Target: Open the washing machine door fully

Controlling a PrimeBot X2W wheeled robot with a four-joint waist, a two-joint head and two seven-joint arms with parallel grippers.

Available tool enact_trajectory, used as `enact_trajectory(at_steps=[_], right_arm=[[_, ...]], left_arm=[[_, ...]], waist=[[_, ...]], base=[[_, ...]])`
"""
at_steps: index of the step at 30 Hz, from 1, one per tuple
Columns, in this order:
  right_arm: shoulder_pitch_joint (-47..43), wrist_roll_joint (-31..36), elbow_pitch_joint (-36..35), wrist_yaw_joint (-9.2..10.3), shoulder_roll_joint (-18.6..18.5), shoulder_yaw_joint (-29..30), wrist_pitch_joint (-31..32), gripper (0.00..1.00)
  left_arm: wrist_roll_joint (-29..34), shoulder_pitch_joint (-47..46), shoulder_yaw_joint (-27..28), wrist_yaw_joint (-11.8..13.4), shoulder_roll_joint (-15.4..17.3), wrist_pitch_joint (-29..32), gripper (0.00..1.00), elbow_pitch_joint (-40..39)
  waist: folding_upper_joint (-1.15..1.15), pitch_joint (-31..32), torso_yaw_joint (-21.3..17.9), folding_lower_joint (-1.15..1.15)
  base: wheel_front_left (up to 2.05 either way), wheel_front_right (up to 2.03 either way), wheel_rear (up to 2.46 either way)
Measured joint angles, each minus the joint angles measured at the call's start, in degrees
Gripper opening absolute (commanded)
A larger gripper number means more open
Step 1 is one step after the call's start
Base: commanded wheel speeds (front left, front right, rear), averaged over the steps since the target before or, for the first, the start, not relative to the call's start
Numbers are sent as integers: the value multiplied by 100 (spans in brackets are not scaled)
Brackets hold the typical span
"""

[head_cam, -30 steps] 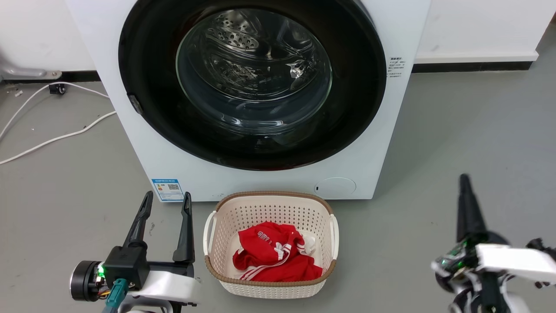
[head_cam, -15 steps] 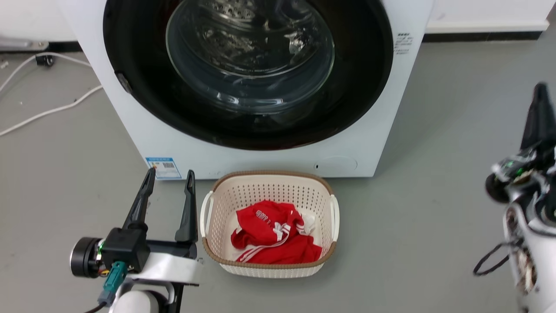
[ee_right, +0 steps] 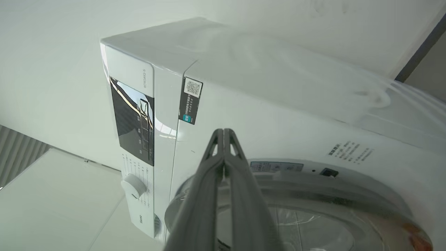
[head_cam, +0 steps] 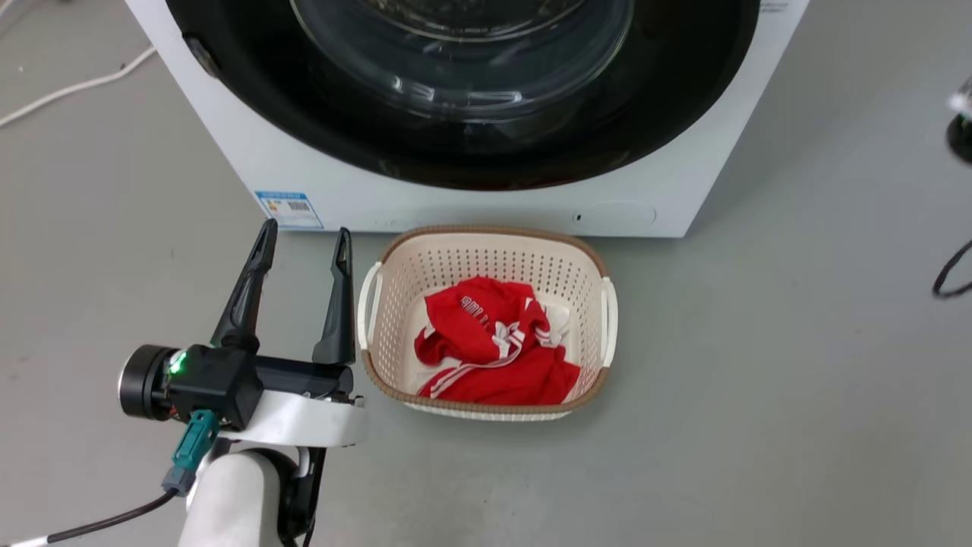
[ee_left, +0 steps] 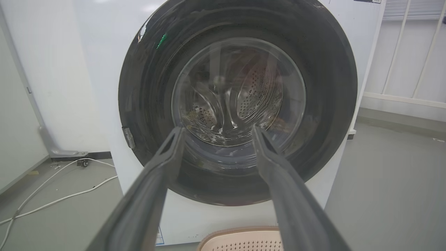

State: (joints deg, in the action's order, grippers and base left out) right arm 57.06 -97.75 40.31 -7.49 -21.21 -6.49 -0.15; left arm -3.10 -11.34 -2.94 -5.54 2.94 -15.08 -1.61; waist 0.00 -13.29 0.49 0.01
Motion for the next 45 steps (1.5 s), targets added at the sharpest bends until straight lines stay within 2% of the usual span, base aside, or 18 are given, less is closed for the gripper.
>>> enact_trajectory(at_steps=[7, 12, 18, 30, 45], right_arm=[[1466, 521, 1203, 0, -137, -895, 877, 0], [2191, 872, 1882, 0, 36, -1386, 1455, 0], [2677, 1287, 2497, 0, 265, -1795, 1735, 0], [3354, 1625, 3282, 0, 535, -1990, 1646, 0], [3436, 1441, 3341, 0, 558, -1836, 2651, 0]], left_arm=[[1, -218, -32, -46, -2, 0, 100, -127], [10, -294, -42, -58, -1, 0, 100, -188], [40, -335, -49, -87, -1, 0, 100, -279], [41, -485, -127, -110, -1, 0, 100, -319], [36, -564, -222, -94, -2, 0, 100, -240]], waist=[[0, -325, 112, 0], [0, -467, 189, 0], [0, -621, 245, 0], [0, -956, 372, 0], [0, -978, 392, 0]], base=[[0, 0, 0], [0, 0, 0], [0, 0, 0], [0, 0, 0], [0, 0, 0]])
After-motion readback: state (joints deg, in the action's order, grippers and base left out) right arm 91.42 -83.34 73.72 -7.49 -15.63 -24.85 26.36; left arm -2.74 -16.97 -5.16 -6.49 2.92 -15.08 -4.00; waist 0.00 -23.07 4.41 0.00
